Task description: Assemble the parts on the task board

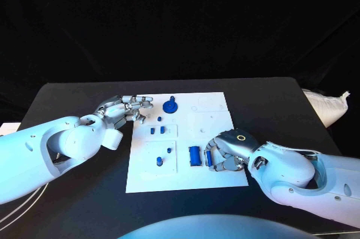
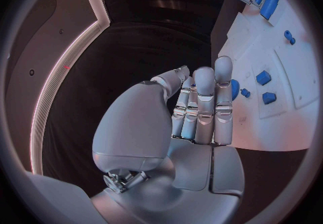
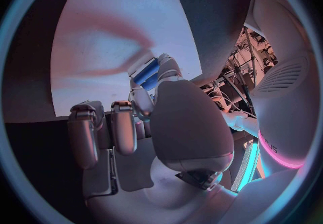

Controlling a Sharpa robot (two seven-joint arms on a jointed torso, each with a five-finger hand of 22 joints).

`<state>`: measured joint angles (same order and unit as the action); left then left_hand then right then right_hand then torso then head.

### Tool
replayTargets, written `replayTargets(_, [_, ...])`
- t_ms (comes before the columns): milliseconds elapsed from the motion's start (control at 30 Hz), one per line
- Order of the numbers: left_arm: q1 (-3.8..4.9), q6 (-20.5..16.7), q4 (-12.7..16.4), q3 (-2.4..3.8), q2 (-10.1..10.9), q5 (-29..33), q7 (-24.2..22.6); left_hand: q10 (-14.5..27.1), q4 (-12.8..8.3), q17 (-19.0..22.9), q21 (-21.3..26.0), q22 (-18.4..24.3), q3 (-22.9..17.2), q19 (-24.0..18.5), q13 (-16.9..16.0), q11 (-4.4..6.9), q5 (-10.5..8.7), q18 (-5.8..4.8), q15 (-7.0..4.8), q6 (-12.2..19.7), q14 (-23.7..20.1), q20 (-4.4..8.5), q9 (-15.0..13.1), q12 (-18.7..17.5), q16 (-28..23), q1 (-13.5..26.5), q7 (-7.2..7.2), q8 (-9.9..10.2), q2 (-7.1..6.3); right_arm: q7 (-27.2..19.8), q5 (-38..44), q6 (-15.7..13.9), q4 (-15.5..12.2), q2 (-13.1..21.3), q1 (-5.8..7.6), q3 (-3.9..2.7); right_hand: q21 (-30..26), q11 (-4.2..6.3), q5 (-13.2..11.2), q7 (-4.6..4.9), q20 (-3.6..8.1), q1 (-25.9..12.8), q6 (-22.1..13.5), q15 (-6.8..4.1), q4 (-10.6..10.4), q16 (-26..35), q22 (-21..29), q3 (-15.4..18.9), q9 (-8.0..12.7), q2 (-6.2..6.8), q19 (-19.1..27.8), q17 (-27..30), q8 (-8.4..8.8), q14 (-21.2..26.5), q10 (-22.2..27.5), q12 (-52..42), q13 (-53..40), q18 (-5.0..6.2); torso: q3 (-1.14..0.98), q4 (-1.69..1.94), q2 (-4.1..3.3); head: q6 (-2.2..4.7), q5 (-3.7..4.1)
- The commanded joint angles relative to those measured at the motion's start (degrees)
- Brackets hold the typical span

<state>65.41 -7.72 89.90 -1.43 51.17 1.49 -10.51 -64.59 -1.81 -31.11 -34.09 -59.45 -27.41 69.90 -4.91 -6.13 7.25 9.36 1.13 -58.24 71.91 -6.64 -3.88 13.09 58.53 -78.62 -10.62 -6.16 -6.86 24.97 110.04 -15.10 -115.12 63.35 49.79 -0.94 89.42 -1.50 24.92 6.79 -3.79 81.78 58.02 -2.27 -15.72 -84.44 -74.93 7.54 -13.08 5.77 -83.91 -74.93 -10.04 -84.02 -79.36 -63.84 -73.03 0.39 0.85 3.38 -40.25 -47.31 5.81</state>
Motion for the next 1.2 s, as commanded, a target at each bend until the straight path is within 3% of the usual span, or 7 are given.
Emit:
replayTargets(33, [-0.02,1.18,0.08,0.03,-0.11,-0.21,-0.1,0.38,0.03,0.08,0.36,0.13,0.32,-0.29,0.07,0.06,-0.03,0.77,-0.14,0.41,-0.41,0.0,0.08,0.17,-0.2,0.11,-0.05,0.03,0.31,-0.89,0.99,2.22,0.15,-0.17,-0.01,0.01,0.09,-0.06,-0.28,-0.29,0.18,0.97,0.01,-0.23,-0.1,0.18,-14.63,-1.11,0.08,-0.52,-5.74,-7.61,0.4,-4.34,0.34,0.42,0.14,-0.23,-0.01,-0.02,-0.02,-0.07,-0.05])
replayTargets(367, [-0.02,1.35,0.05,0.03,-0.11,-0.25,0.07,0.4,0.04,0.09,0.39,0.14,0.33,-0.29,0.07,0.05,-0.03,0.77,-0.13,0.42,-0.42,-0.01,0.08,0.18,-0.19,0.13,-0.05,0.03,0.32,-0.7,1.27,2.13,0.33,-0.46,-0.01,0.01,-0.01,-0.55,-0.52,0.27,-0.15,1.21,-1.62,0.17,-0.19,0.26,-14.55,-1.37,0.83,-0.12,-5.67,-7.55,1.54,-4.31,1.08,1.62,1.03,-0.2,0.01,-0.03,0.0,-0.07,-0.1])
replayTargets(567, [-0.02,1.51,0.06,0.03,-0.1,-0.33,0.22,0.4,0.04,0.09,0.39,0.14,0.33,-0.29,0.07,0.05,-0.03,0.77,-0.13,0.42,-0.42,-0.01,0.08,0.18,-0.19,0.13,-0.05,0.03,0.32,-0.4,1.55,1.83,0.3,-0.51,-0.01,0.01,-0.1,-0.97,-2.65,0.68,-0.51,0.69,-2.95,0.54,-0.58,0.3,-14.48,-1.38,1.42,0.87,-5.61,-7.54,2.37,-4.3,1.58,2.35,1.68,-0.17,0.0,-0.04,-0.01,-0.08,-0.14])
replayTargets(1200, [-0.02,2.36,0.13,0.03,-0.07,-0.92,0.78,0.47,0.08,0.16,0.47,0.18,0.37,-0.32,0.09,0.03,-0.04,0.78,-0.11,0.47,-0.45,-0.03,0.08,0.23,-0.19,0.2,-0.07,0.04,0.32,0.98,2.13,3.42,0.34,-0.51,-0.01,0.01,-0.45,-1.33,-4.29,1.02,-0.86,-0.45,-3.81,0.86,-0.91,0.59,-14.17,-1.73,1.86,2.34,-5.35,-7.24,2.75,-4.2,2.48,3.61,2.77,-0.06,0.0,-0.04,0.0,-0.15,0.01])
